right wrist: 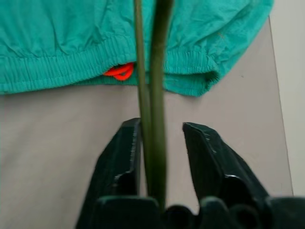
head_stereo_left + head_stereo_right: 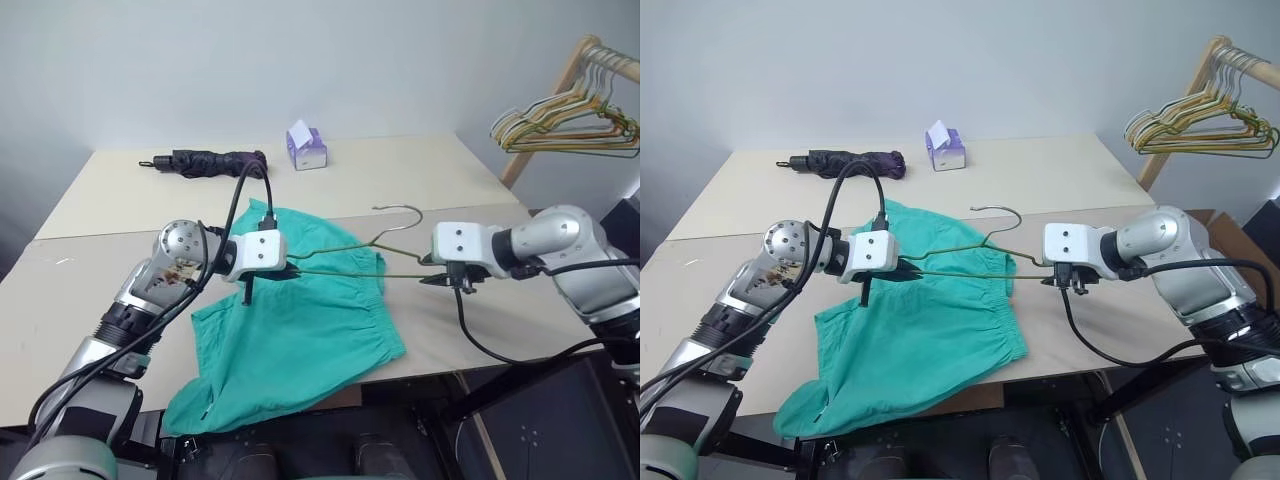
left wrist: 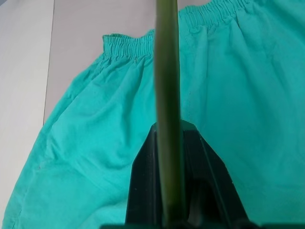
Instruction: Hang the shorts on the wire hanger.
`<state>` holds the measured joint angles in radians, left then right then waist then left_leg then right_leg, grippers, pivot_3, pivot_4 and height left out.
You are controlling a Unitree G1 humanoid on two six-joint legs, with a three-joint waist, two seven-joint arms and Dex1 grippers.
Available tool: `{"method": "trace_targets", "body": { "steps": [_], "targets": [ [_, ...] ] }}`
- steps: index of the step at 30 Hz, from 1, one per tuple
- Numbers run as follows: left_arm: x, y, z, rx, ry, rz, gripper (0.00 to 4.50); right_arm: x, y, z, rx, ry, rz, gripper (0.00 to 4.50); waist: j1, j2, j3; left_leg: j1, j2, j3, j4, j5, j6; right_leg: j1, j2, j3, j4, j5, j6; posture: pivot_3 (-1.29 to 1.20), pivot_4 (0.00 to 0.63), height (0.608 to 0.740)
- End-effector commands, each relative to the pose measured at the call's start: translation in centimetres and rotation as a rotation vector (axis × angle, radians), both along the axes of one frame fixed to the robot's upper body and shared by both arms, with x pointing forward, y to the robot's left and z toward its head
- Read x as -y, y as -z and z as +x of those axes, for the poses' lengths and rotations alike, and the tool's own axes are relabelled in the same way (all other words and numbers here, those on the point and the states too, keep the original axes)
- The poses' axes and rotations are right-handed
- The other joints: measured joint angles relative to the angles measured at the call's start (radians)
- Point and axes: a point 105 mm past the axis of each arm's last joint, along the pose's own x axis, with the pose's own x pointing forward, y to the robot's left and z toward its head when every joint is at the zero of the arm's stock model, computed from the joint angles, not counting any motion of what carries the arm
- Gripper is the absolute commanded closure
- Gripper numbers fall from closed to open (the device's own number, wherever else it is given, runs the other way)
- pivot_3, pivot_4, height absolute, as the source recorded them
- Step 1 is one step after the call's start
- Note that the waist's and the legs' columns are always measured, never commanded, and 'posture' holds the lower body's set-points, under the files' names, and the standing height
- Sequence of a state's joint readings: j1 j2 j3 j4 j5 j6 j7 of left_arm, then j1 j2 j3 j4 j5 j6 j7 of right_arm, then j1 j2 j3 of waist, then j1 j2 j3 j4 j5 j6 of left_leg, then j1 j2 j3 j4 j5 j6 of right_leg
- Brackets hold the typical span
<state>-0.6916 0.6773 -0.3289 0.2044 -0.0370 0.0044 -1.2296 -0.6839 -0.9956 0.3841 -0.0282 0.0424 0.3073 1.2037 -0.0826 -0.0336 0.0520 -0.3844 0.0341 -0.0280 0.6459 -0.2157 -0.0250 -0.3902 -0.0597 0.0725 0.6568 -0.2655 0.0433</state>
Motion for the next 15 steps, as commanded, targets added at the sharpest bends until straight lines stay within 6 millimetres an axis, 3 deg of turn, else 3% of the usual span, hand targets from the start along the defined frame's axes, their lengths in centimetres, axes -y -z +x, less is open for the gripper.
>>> {"method": "trace_targets", "body": {
  "steps": [1,2,10,15],
  "targets": [
    [0.2,-1.4,-0.1,0.044,0.02,-0.02,4.5,-0.2,-1.5,0.1,0.046,-0.013,0.018,4.22,0.0,0.0,0.0,0.0,0.0,0.0,0.0,0.0,0.0,0.0,0.0,0.0,0.0,0.0,0.0,-0.05,0.0,0.74],
    [0.2,-1.4,-0.2,0.039,0.028,-0.022,4.5,-0.2,-1.5,0.0,0.04,-0.017,0.021,4.47,0.0,0.0,0.0,0.0,0.0,0.0,0.0,0.0,0.0,0.0,0.0,0.0,0.0,0.0,0.0,-0.05,0.0,0.74],
    [0.3,-1.6,-0.6,0.023,0.069,-0.05,4.5,-0.5,-1.8,-1.1,0.015,-0.067,0.081,4.47,0.004,0.0,0.0,0.0,0.0,0.0,0.0,0.0,0.0,0.0,0.0,0.0,0.0,0.0,0.0,-0.06,0.0,0.74],
    [-0.3,-3.5,-0.5,-0.015,0.08,-0.2,3.19,0.5,-1.5,-3.0,-0.054,-0.084,0.129,4.5,0.011,0.0,0.0,0.0,0.0,0.0,0.0,0.0,0.0,0.0,0.0,0.0,0.0,0.0,0.0,-0.06,0.0,0.74]
  ]
}}
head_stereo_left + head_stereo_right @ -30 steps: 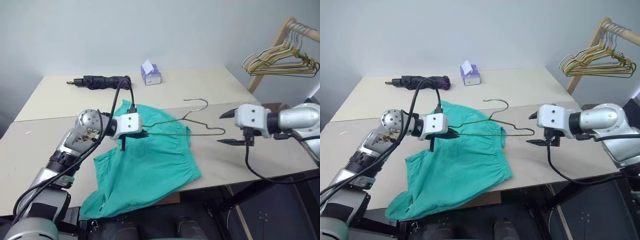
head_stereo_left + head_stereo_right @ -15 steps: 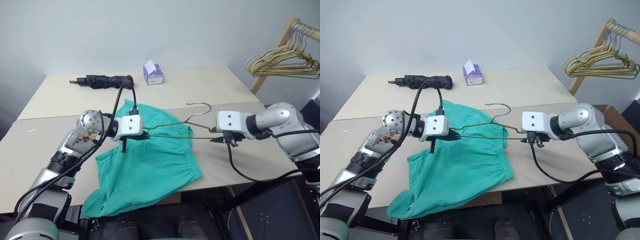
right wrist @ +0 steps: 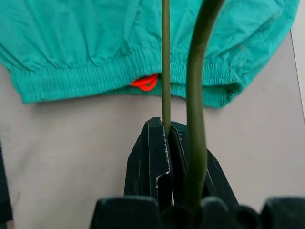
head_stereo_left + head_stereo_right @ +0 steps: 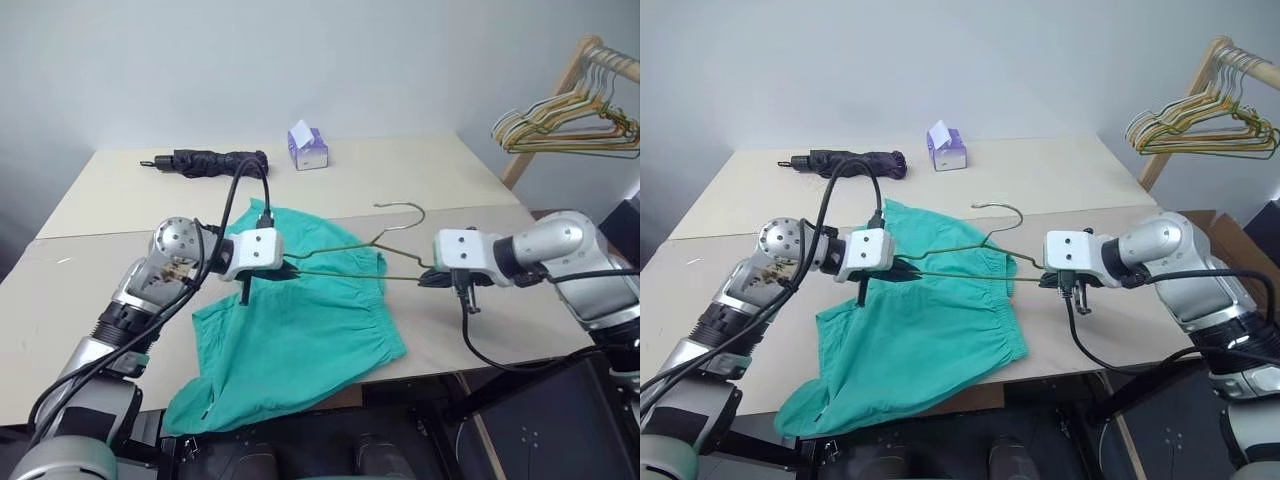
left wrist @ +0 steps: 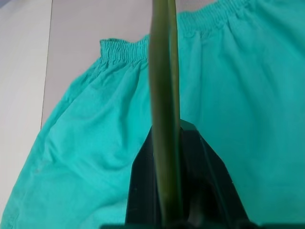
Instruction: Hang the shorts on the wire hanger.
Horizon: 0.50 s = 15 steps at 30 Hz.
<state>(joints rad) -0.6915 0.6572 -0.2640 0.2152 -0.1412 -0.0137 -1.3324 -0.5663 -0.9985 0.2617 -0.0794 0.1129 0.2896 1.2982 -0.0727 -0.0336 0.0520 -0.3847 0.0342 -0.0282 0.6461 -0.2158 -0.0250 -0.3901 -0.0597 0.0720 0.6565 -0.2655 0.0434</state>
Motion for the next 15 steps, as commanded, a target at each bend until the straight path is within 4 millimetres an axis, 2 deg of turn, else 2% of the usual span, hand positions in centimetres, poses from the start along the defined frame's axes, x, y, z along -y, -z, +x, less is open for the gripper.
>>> {"method": "trace_targets", "body": {
  "steps": [1,5,10,11,15],
  "targets": [
    [-0.8,-2.7,0.8,0.029,-0.029,-0.139,2.85,0.4,-1.6,-1.4,0.003,-0.02,0.06,4.5,0.002,0.0,0.0,0.0,0.0,0.0,0.0,0.0,0.0,0.0,0.0,0.0,0.0,0.0,0.0,-0.06,0.0,0.74],
    [-2.5,-5.0,1.7,-0.059,-0.136,-0.331,1.58,2.1,-0.2,-3.0,-0.111,0.078,0.115,4.5,0.002,0.0,0.0,0.0,0.0,0.0,0.001,0.0,0.0,0.001,0.0,0.0,0.0,0.0,0.0,-0.08,0.0,0.74],
    [-4.0,-6.3,0.3,-0.151,-0.177,-0.46,0.08,4.6,1.7,-4.4,-0.291,0.314,0.228,4.5,-0.005,0.0,0.0,0.001,0.0,0.0,0.001,0.0,0.0,0.001,0.0,0.0,0.0,0.0,0.001,-0.08,0.008,0.74],
    [-4.0,-6.5,0.0,-0.16,-0.173,-0.472,0.03,4.9,1.9,-4.6,-0.313,0.341,0.239,4.5,-0.006,0.0,0.0,0.001,0.0,0.0,0.001,0.0,0.0,0.001,0.0,0.0,0.0,0.0,0.001,-0.09,0.009,0.74],
    [-4.1,-6.9,-3.3,-0.219,-0.066,-0.5,0.03,7.0,4.3,-5.9,-0.587,0.594,0.348,4.5,-0.011,0.0,0.0,0.001,0.0,0.0,0.001,0.0,0.0,0.002,0.0,0.0,0.0,-0.001,0.001,-0.08,0.018,0.74]
  ]
}}
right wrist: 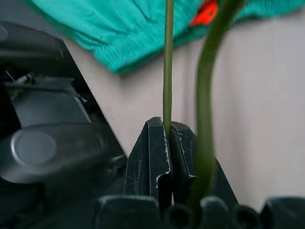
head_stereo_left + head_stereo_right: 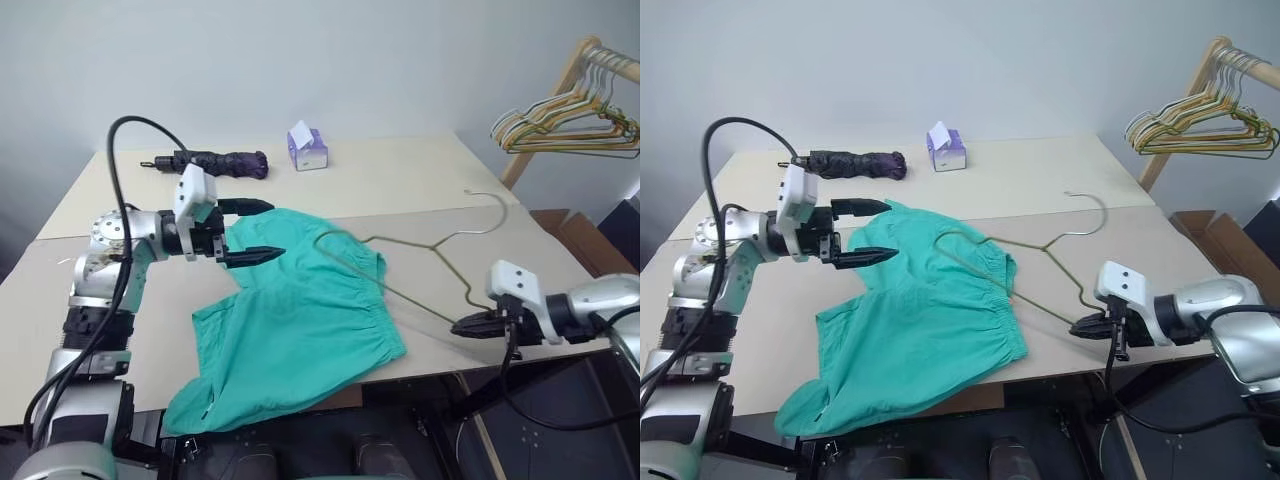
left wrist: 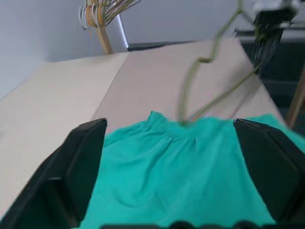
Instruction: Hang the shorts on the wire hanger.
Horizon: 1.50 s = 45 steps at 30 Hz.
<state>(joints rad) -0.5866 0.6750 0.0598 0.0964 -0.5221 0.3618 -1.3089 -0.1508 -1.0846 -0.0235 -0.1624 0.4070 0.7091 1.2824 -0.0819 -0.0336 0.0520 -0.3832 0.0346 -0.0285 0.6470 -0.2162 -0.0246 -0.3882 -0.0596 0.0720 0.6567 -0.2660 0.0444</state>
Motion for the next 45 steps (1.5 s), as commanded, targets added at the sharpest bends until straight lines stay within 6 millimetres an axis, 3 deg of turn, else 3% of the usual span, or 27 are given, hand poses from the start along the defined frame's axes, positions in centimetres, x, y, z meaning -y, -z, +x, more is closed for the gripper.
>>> {"method": "trace_targets", "body": {
  "steps": [1,9,21,45],
  "targets": [
    [-0.2,-1.6,-2.8,0.028,0.104,-0.008,0.03,1.6,0.3,-0.3,-0.163,0.202,0.093,4.5,-0.005,0.0,0.0,0.0,0.0,0.0,0.0,0.0,0.0,0.0,0.0,0.0,0.0,0.0,0.0,-0.08,0.018,0.74],
    [0.0,-1.7,-4.0,0.031,0.129,0.014,0.03,3.0,2.6,-1.0,-0.356,0.368,0.141,4.5,-0.01,0.0,0.001,0.0,0.0,0.0,0.0,0.0,0.0,0.0,0.0,0.0,-0.001,-0.004,0.007,-0.07,0.031,0.74],
    [0.4,-1.3,-4.5,0.033,0.136,0.023,0.03,3.4,4.0,-3.2,-0.435,0.327,0.105,4.5,-0.007,0.001,0.001,0.0,0.0,0.0,0.0,-0.001,0.001,0.0,0.0,0.0,-0.001,-0.005,0.008,-0.06,0.038,0.74],
    [0.5,-0.3,-4.7,0.027,0.142,0.06,0.03,2.6,4.1,-1.5,-0.451,0.237,0.085,4.5,0.013,0.002,0.002,0.0,0.0,0.001,0.0,-0.001,0.001,0.0,0.0,0.001,-0.002,-0.005,0.008,-0.04,0.039,0.74]
  ]
}}
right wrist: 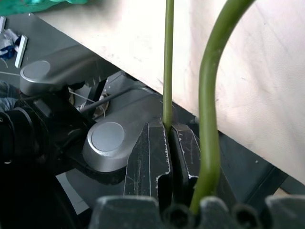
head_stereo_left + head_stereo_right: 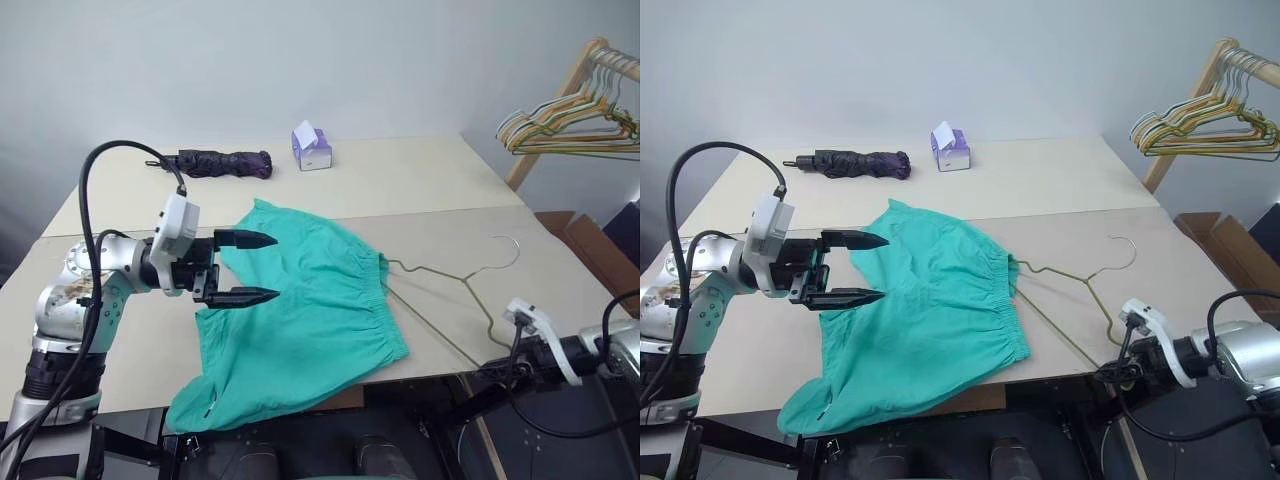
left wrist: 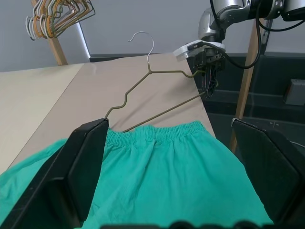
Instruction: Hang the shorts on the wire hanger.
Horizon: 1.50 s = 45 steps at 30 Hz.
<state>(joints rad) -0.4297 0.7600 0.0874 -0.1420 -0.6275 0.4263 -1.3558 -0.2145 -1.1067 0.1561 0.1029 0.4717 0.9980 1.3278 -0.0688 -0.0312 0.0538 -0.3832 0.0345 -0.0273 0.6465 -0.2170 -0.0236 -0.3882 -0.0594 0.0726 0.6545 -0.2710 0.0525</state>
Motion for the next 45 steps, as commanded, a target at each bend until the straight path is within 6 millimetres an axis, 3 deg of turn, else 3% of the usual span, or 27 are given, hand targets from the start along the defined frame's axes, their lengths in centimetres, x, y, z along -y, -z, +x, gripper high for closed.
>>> {"method": "trace_targets", "body": {
  "steps": [1,11,15,25,39,45],
  "targets": [
    [0.2,-0.7,-0.3,0.045,0.016,0.012,0.03,-0.6,-0.8,0.7,0.025,-0.05,0.034,4.5,-0.001,0.0,0.0,0.0,0.0,0.0,0.0,0.0,0.0,0.0,0.0,0.0,0.0,0.0,0.0,-0.03,0.04,0.74],
    [0.1,-0.8,-0.4,0.052,0.008,0.015,0.03,-1.3,-1.2,2.8,-0.031,-0.053,0.09,4.5,0.002,0.001,0.001,0.0,0.0,0.0,0.0,0.0,0.0,0.0,0.0,0.0,0.0,0.0,0.0,0.0,0.042,0.74],
    [0.1,-0.9,-0.5,0.054,0.004,0.017,0.03,-1.3,-1.4,2.4,-0.095,-0.104,0.093,4.5,0.008,0.002,0.002,0.0,0.0,0.0,0.0,0.0,0.0,0.0,0.0,0.0,0.0,0.0,0.0,0.01,0.043,0.74],
    [0.0,-1.1,-0.4,0.069,-0.01,0.017,0.03,-1.9,-0.5,5.4,-0.118,-0.073,0.076,4.5,0.016,0.003,0.003,0.0,0.0,0.0,0.0,0.0,0.0,0.0,0.0,0.0,0.0,0.0,0.0,0.03,0.041,0.74],
    [0.0,-1.2,-0.2,0.086,-0.02,0.022,0.03,-2.1,-1.8,4.8,-0.092,-0.227,0.066,4.5,0.03,0.004,0.003,0.0,0.0,0.0,0.0,0.0,0.0,0.0,0.0,0.0,0.0,0.0,0.0,0.05,0.033,0.74],
    [0.0,-1.1,-0.1,0.092,-0.016,0.022,0.03,-2.3,-1.0,7.1,-0.093,-0.183,0.015,4.5,0.024,0.004,0.003,0.001,0.0,0.0,0.0,0.0,0.0,-0.001,0.0,0.0,0.0,0.0,0.0,0.06,0.022,0.74]
  ]
}}
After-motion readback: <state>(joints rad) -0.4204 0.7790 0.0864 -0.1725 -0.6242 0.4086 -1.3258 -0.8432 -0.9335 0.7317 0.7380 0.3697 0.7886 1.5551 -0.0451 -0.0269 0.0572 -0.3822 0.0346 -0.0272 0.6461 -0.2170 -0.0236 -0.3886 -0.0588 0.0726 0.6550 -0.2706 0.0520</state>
